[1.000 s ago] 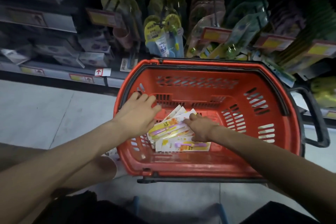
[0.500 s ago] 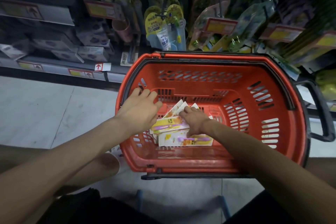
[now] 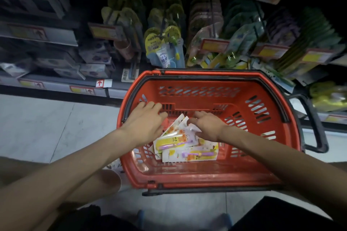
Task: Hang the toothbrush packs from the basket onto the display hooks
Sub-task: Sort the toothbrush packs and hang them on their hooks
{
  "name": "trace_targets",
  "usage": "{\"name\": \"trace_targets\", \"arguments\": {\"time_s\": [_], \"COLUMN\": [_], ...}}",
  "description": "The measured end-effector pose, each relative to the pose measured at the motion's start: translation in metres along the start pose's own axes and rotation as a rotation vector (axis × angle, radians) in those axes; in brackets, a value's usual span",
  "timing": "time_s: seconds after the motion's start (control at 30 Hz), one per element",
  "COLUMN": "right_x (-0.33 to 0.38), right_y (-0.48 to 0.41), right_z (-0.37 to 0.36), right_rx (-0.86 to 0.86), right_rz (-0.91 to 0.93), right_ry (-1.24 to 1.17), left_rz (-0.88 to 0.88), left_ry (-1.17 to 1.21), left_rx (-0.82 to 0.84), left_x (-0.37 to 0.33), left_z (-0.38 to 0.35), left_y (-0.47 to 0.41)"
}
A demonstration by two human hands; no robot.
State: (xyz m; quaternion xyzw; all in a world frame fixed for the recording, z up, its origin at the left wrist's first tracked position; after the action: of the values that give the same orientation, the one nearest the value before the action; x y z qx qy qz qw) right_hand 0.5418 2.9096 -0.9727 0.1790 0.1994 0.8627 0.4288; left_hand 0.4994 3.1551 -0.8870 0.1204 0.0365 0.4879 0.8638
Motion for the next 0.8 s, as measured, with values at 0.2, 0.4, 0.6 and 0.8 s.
{"name": "trace_targets", "arguments": {"time_s": [0.2, 0.4, 0.6, 0.8], "right_x": [0.001, -0.005, -0.012, -0.033], "right_y": [0.04, 0.079, 0.073, 0.04], "right_z": [0.097, 0.193, 0.255, 0.316], "right_rx": [-0.49, -0.977, -1.231, -1.424], "right_rz": [0.025, -0.028, -0.048, -0.236], "right_ry": [-0.184, -0.373, -0.512, -0.782], "left_rz": [0.031, 0.114, 0.21, 0.228], "left_ry": [0.091, 0.207, 0.399, 0.563], "left_rx": [-0.256, -0.557, -0.742, -0.861], "left_x": [0.001, 0.014, 0.031, 0.029], "left_z": [0.054, 0.124, 0.18, 0.211], "left_y": [-0.023, -0.046, -0.06, -0.078]}}
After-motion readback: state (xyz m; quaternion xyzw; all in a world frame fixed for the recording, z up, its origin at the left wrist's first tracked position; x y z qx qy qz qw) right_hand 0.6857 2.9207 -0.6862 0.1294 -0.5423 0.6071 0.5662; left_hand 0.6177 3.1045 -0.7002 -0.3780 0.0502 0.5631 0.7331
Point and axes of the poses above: each hand's wrist, its own y-axis away from the middle knuckle, its own z-axis out of the back of the hand, x = y × z, the point moved 1 cm from there along -y, towards the middle knuckle, and after that the axes turned 1 degree about -z, right-handed, at the moved point
